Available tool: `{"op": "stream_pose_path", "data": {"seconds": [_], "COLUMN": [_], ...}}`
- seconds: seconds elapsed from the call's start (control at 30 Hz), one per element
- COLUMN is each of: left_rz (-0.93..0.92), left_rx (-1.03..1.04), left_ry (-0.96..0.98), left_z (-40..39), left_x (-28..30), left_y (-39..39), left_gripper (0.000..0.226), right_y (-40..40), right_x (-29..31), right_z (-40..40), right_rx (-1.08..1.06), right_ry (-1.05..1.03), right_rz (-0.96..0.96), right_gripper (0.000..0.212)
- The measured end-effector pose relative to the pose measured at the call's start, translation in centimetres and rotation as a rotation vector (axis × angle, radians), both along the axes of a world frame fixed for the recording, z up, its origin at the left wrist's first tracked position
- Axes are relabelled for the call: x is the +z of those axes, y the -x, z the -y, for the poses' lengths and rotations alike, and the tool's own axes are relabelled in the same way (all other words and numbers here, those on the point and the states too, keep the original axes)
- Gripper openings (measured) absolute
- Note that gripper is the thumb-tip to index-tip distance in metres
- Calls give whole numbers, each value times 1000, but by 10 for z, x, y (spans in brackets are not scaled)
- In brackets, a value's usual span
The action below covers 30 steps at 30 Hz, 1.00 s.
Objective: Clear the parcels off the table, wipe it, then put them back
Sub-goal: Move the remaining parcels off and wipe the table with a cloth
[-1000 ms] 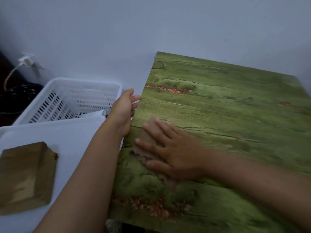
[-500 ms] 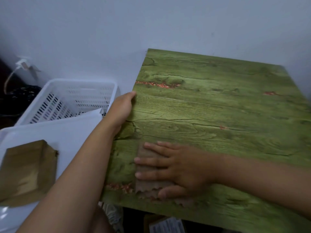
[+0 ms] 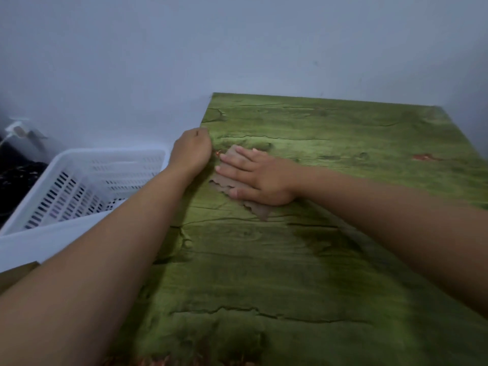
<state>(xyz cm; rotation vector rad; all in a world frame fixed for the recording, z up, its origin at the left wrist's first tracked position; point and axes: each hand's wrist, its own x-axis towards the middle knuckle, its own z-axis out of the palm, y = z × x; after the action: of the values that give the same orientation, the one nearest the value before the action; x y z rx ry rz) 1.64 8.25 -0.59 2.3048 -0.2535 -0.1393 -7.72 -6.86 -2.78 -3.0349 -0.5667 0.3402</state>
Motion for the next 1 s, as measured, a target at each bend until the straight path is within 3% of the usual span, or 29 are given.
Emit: {"op": "stream_pose_path", "data": {"seconds": [0.2,0.4,0.73,0.8,1.0], "left_rz": [57,256,269,272,273], "left_rx": [-7,-127,-183,-188,-201], "left_ry": [-104,-263,-489,-503,-549], "left_z": [30,40,43,42,44], "left_x": [-3,-36,-44,-43,-41], "left_y": [-16,-21,-29,-28,-26], "left_gripper": [50,39,50,51,58], "right_y": [-53,-91,-100,-95,-24], "right_x": [1,0,-7,-8,-2], "right_z": [36,81,148,138,85], "right_rx": [-203,-440,-889,-840,-397], "right_ry": [-44,-27,-64,-58,-14], "right_rz": [2,37,-33,-30,14], "right_gripper": [66,69,70,69,71]}}
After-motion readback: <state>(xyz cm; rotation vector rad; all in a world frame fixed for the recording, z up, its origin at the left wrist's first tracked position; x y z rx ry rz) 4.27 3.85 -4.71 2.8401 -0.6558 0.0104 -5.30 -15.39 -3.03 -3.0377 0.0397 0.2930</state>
